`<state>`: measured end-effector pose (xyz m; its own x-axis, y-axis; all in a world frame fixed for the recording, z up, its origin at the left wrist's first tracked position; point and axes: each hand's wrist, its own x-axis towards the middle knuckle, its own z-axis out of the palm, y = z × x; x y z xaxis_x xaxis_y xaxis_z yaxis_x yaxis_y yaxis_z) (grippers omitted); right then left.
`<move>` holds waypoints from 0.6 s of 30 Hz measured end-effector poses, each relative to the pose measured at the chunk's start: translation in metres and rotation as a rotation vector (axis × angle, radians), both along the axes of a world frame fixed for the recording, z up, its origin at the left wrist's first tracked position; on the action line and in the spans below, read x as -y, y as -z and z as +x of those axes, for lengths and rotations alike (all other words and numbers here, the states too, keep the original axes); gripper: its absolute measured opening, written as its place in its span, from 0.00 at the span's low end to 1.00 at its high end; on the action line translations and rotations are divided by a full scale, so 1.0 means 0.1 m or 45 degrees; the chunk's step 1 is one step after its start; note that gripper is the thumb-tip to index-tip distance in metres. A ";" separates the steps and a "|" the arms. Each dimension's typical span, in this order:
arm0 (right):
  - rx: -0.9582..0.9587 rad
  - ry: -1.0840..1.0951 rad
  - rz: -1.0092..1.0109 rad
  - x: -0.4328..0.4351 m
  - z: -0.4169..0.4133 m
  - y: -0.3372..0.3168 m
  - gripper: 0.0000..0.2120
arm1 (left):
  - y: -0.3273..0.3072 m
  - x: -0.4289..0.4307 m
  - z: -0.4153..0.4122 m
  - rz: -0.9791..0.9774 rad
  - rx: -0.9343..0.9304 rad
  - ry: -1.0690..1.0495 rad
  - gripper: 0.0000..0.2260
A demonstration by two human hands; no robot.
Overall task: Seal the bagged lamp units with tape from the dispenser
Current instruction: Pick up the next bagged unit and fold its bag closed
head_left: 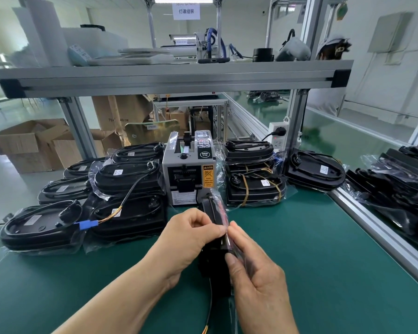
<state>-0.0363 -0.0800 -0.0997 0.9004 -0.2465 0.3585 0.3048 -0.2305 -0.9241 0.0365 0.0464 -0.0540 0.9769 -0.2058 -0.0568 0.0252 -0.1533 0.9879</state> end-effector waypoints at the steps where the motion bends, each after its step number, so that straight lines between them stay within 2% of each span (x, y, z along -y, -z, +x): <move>1: -0.004 0.003 -0.004 0.00 -0.01 -0.01 0.29 | 0.02 0.01 -0.01 -0.025 0.007 -0.015 0.10; 7: -0.027 -0.011 0.046 0.03 -0.04 -0.01 0.27 | 0.11 -0.04 -0.11 -0.116 0.068 0.060 0.13; 10: -0.091 -0.087 0.200 0.03 -0.05 -0.04 0.25 | 0.12 -0.12 -0.13 -0.159 0.036 0.149 0.13; 13: -0.228 -0.206 0.358 0.13 -0.03 -0.21 0.15 | 0.11 -0.16 -0.11 -0.170 0.021 0.147 0.12; 14: -0.285 -0.231 0.322 0.19 0.00 -0.32 0.18 | 0.11 -0.17 -0.10 -0.164 0.022 0.146 0.12; 16: -0.374 -0.179 0.125 0.31 0.17 -0.52 0.31 | 0.10 -0.16 -0.09 -0.139 0.018 0.148 0.13; 18: -0.422 -0.055 -0.139 0.32 0.45 -0.71 0.33 | 0.09 -0.15 -0.07 -0.105 0.016 0.153 0.14</move>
